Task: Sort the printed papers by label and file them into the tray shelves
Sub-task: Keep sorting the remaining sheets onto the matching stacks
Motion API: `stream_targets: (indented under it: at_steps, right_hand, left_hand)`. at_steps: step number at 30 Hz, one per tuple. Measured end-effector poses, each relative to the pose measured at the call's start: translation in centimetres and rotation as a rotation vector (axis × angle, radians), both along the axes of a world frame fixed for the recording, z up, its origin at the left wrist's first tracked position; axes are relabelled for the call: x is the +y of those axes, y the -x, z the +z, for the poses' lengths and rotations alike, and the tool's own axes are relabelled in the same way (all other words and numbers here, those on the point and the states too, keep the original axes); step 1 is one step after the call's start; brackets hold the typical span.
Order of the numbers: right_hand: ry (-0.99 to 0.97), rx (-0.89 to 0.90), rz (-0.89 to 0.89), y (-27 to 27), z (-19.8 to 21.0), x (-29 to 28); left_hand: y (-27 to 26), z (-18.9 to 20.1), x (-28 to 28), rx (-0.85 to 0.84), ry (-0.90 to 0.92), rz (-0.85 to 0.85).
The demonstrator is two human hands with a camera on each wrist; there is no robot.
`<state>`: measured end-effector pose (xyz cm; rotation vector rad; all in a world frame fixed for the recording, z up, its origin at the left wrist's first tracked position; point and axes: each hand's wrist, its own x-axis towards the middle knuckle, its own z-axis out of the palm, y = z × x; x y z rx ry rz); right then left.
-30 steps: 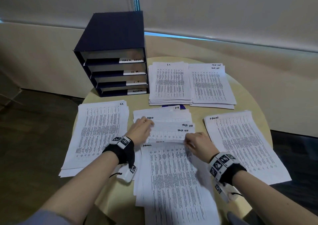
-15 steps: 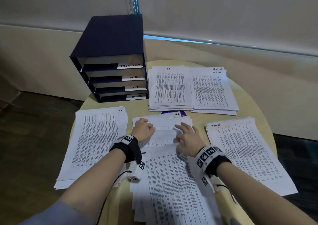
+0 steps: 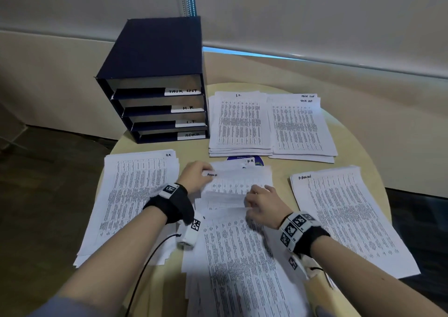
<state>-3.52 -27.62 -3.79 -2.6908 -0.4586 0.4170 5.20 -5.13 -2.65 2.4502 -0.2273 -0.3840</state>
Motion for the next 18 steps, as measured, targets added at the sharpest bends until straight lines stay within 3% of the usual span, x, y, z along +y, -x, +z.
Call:
stream_targets:
  at_steps: [3, 7, 10, 13, 16, 18]
  right_hand:
    - [-0.038, -0.075, 0.003, 1.0, 0.2, -0.5]
    - [-0.089, -0.121, 0.031, 2.3, 0.3, -1.0]
    - [-0.059, -0.162, 0.01, 3.3, 0.3, -1.6]
    - [-0.118, -0.199, -0.07, 4.0, 0.3, -2.8]
    - [-0.306, -0.126, -0.193, 4.2, 2.0, -3.9]
    - [-0.458, -0.147, -0.272, 4.3, 3.3, -4.7]
  left_hand:
    - [-0.1, 4.3, -0.1, -0.222, 0.105, 0.027]
    - [-0.8, 10.5, 1.4, -0.719, 0.166, 0.067]
    - [-1.2, 14.1, 3.0, -0.903, 0.281, 0.207]
    - [-1.7, 15.8, 4.8, -0.901, 0.469, 0.377]
    - [-2.7, 15.5, 7.0, -0.821, 0.61, 0.523]
    - [-3.2, 14.6, 8.0, -0.711, 0.718, 0.529]
